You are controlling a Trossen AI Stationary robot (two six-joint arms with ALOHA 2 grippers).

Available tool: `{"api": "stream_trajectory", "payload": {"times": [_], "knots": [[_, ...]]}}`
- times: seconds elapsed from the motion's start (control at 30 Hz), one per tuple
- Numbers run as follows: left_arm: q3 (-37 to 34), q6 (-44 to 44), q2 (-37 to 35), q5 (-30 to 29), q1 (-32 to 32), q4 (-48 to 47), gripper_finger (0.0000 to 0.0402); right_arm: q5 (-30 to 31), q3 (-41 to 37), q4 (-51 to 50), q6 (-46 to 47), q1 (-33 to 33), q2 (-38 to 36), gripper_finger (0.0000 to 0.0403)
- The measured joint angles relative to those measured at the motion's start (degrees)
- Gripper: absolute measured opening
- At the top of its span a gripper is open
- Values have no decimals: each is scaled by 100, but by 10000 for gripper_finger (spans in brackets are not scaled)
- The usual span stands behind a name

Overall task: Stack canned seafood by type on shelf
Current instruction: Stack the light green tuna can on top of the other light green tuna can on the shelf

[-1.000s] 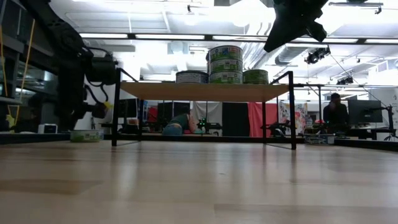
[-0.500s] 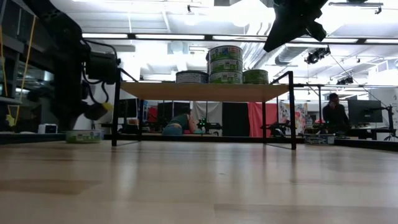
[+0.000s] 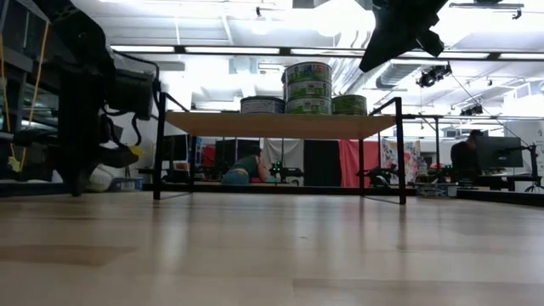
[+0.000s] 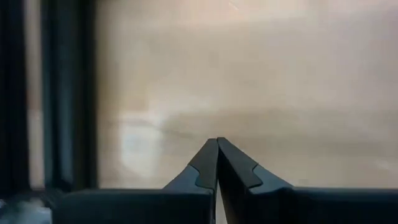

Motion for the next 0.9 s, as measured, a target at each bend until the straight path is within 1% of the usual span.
{"api": "stream_trajectory", "payload": {"times": [0.07, 0.27, 0.33, 0.43, 0.5, 0.57, 0.7, 0.8, 0.83, 0.9], "knots": [[64, -3, -101, 102, -64, -66, 0, -2, -2, 22, 0, 0, 33, 0], [302, 11, -184, -77, -190, -116, 0, -46, -3, 46, -61, 0, 84, 0], [508, 107, -186, -358, -155, -305, 0, -81, -3, 58, -57, 0, 89, 0], [864, 482, -194, -1095, 31, -501, 0, -91, -3, 67, -59, 0, 96, 0], [1024, 967, -196, -1477, 292, -403, 0, -106, -3, 74, -55, 0, 96, 0], [1054, 1542, -196, -1580, 667, -138, 0, -109, -3, 99, -48, 0, 96, 0], [985, 2486, -194, -1557, 1436, 270, 0, -122, -3, 94, -19, 0, 96, 0], [953, 3263, -196, -1549, 1851, 433, 0, -135, -3, 94, 0, 0, 96, 0], [922, 3612, -195, -1499, 1956, 517, 0, -135, -3, 94, 6, 0, 96, 0], [852, 4393, -194, -1211, 2129, 736, 0, -135, -3, 94, 32, 0, 96, 0]]}}
